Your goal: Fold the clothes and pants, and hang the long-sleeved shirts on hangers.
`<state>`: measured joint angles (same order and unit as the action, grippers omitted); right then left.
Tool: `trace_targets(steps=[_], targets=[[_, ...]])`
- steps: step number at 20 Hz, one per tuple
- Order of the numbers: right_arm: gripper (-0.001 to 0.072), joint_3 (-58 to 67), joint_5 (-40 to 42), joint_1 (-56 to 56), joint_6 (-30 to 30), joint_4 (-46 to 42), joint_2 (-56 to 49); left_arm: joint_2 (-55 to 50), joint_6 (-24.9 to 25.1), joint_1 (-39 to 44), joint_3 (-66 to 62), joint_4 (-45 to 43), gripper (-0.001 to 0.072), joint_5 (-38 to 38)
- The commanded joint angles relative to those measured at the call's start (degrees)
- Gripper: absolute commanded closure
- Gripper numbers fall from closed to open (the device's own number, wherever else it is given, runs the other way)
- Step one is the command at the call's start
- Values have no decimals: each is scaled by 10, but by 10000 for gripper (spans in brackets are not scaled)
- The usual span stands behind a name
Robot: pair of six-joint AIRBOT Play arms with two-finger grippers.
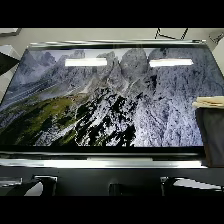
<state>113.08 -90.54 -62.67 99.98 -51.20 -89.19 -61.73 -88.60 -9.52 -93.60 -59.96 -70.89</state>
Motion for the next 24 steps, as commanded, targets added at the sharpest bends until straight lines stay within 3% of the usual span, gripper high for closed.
trace_targets(steps=[1, 5, 9, 14, 15, 16, 17, 18, 20, 22, 24], targets=[[682, -33, -83, -14, 16, -171, 8, 0, 1, 0, 0, 0, 680, 0], [682, -145, -95, -15, 0, -308, 53, 0, 1, 1, 0, 2, 680, 0], [681, -324, -37, -15, -6, -393, 103, 0, 1, 1, 0, 10, 680, 0], [674, -425, 31, -15, -6, -418, 112, 0, 1, 1, 0, 11, 680, 0], [537, -423, 43, -15, -5, -420, 112, 0, 1, 1, 0, 11, 680, 0], [178, -418, 47, -15, -3, -415, 112, 0, 1, 1, 0, 11, 680, 0], [10, -406, 45, -15, -18, -404, 112, 0, -5, 1, 0, 16, 680, 5], [-8, -381, 47, -15, -30, -382, 112, 0, -21, 1, -1, 47, 680, 23], [-5, -277, 102, -9, -50, -284, 112, 0, 19, 14, -15, 112, 681, 102], [10, -160, 221, 31, -52, -194, 112, -9, 24, 52, -34, 44, 683, 195], [105, -76, 294, 127, -81, -169, 112, -42, -41, 93, -43, -117, 683, 204]])
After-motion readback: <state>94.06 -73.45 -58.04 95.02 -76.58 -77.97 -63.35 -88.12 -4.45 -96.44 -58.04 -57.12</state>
